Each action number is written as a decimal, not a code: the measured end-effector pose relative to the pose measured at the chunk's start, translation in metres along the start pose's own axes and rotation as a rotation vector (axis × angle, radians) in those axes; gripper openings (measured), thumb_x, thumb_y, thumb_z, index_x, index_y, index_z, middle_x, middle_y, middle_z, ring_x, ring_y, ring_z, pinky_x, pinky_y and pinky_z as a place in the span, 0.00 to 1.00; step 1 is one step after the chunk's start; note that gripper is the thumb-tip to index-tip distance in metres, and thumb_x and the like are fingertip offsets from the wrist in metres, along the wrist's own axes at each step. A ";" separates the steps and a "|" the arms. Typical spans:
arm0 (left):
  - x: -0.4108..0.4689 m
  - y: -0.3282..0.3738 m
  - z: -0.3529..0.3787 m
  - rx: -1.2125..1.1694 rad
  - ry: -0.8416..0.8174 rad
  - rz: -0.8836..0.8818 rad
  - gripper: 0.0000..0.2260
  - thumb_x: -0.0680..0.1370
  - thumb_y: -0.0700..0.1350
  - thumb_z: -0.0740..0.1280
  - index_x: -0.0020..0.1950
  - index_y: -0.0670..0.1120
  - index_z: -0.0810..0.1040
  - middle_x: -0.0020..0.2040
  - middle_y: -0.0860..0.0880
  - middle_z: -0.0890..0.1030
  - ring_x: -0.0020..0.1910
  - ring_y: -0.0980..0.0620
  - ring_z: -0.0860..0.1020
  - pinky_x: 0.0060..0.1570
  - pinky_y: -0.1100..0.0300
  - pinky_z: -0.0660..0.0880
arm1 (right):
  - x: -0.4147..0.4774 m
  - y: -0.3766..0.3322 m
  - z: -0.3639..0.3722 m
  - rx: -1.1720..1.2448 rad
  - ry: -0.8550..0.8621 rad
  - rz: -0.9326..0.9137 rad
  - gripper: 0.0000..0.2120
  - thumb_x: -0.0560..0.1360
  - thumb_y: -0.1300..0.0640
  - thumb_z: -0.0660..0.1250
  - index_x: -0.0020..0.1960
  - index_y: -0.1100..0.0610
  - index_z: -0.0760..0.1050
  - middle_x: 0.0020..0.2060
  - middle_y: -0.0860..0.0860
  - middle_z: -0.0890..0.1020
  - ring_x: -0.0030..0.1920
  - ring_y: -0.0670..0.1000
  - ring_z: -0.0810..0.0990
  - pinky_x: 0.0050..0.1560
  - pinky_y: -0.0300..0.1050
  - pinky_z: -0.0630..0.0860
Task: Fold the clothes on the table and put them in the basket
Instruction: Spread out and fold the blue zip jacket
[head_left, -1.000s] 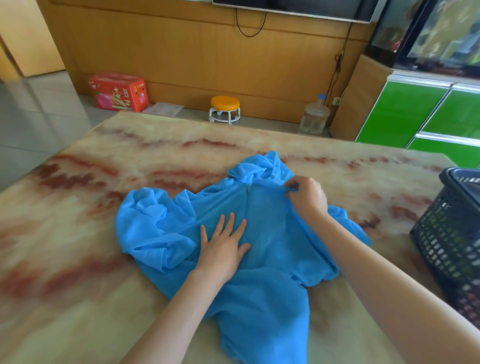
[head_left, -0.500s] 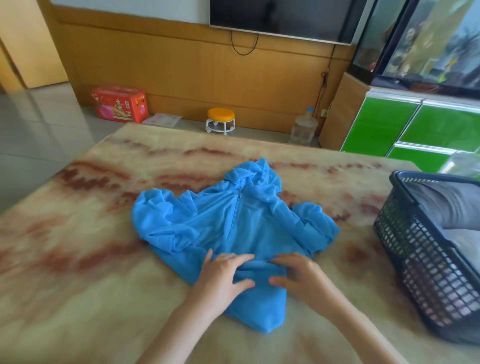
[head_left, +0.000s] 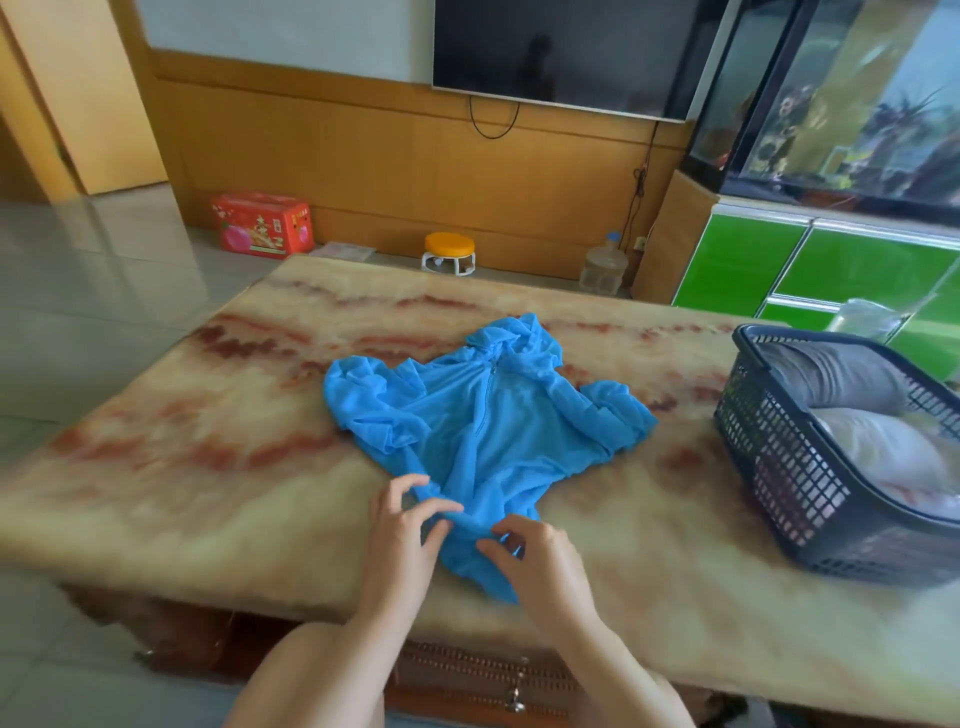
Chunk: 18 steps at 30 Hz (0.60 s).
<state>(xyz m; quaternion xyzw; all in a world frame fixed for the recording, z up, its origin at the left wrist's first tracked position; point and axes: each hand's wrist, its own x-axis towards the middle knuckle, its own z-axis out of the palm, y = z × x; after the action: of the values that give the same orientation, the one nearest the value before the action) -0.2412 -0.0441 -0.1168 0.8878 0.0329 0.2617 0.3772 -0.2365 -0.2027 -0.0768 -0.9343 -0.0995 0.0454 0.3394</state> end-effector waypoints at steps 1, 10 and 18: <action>-0.004 -0.001 -0.003 0.008 0.010 -0.021 0.15 0.65 0.31 0.76 0.41 0.51 0.85 0.51 0.45 0.76 0.51 0.43 0.75 0.54 0.68 0.63 | -0.008 -0.002 0.008 0.097 -0.032 0.013 0.03 0.73 0.50 0.70 0.42 0.46 0.78 0.30 0.43 0.76 0.34 0.44 0.75 0.40 0.43 0.72; -0.021 -0.002 -0.039 -0.380 -0.336 -0.564 0.17 0.78 0.54 0.64 0.60 0.44 0.77 0.52 0.52 0.79 0.54 0.54 0.74 0.50 0.66 0.65 | -0.049 -0.027 0.048 0.522 -0.144 0.014 0.13 0.76 0.65 0.64 0.55 0.52 0.80 0.44 0.45 0.83 0.43 0.43 0.81 0.43 0.40 0.80; -0.025 -0.015 -0.037 -0.382 -0.258 -0.602 0.13 0.73 0.39 0.71 0.57 0.44 0.79 0.40 0.47 0.80 0.42 0.48 0.79 0.49 0.51 0.77 | -0.034 0.014 0.027 0.363 0.242 0.179 0.14 0.74 0.59 0.70 0.57 0.48 0.76 0.53 0.47 0.75 0.53 0.48 0.77 0.44 0.39 0.72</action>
<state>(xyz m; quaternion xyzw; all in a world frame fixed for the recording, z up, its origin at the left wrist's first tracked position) -0.2789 -0.0153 -0.1166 0.7777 0.1950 0.0265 0.5971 -0.2719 -0.2040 -0.1062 -0.8617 0.0351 -0.0201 0.5058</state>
